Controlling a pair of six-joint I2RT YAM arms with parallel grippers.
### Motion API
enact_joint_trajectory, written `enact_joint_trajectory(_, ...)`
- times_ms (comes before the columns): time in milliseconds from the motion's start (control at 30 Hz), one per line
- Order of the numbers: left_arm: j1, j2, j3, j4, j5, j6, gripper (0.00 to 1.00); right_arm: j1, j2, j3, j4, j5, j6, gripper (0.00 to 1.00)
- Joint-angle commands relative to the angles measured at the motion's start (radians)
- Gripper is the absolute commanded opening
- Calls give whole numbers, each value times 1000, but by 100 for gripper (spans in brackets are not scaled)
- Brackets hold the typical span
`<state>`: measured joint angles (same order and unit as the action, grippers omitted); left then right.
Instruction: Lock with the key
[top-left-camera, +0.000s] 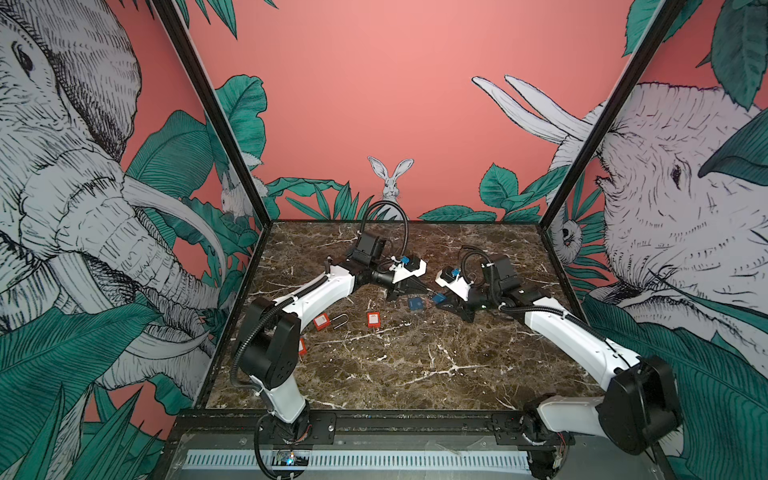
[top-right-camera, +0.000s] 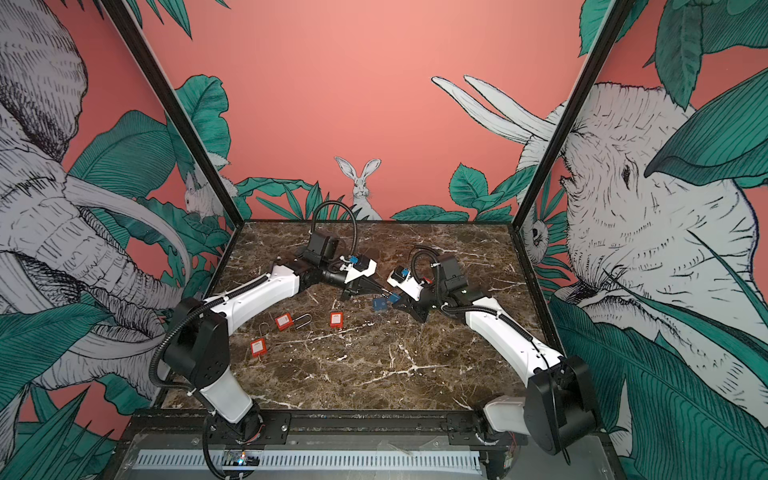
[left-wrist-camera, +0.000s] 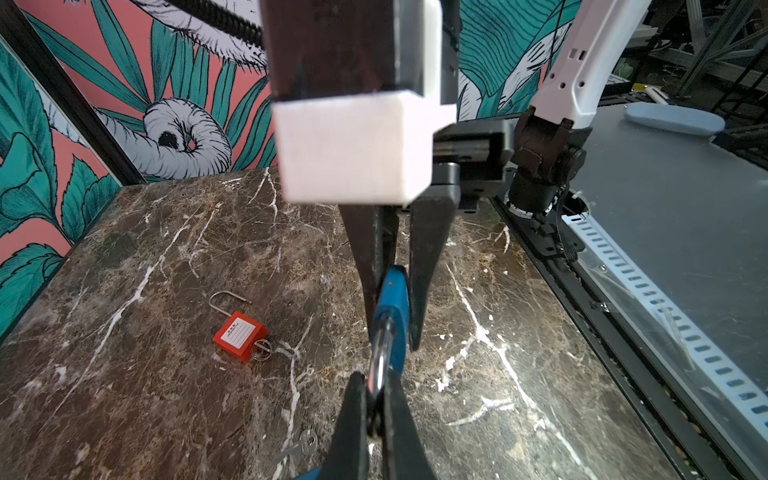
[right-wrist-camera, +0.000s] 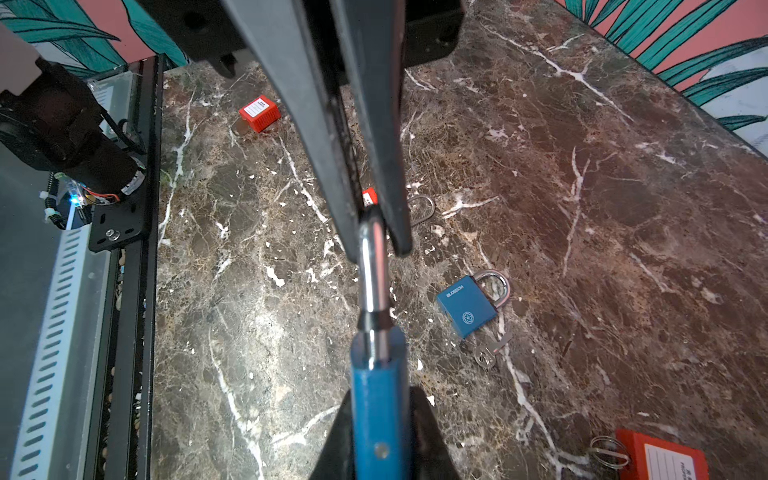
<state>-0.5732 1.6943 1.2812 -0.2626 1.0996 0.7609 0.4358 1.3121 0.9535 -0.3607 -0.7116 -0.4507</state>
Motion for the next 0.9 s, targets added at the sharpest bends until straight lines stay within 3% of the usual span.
enact_joint_trajectory(0,-68,0,-11,-9,87,-22,0,23,-41,12,265,-17,-19,0)
enact_joint_trajectory(167,-69,12,-4,-30,108,-38,0,23,-81,-13,330,26,-42,0)
enact_joint_trajectory(300,-71,-1,-16,-27,82,-3,0,23,-73,9,297,-35,-19,0)
enact_joint_trajectory(400,-82,-37,-55,27,33,32,0,22,-46,41,222,-97,-4,0)
enact_joint_trajectory(600,-94,-81,-125,166,9,5,0,16,-25,79,152,-111,-13,0)
enact_joint_trajectory(867,-98,-65,-95,63,67,26,0,14,-5,100,194,-65,-42,0)
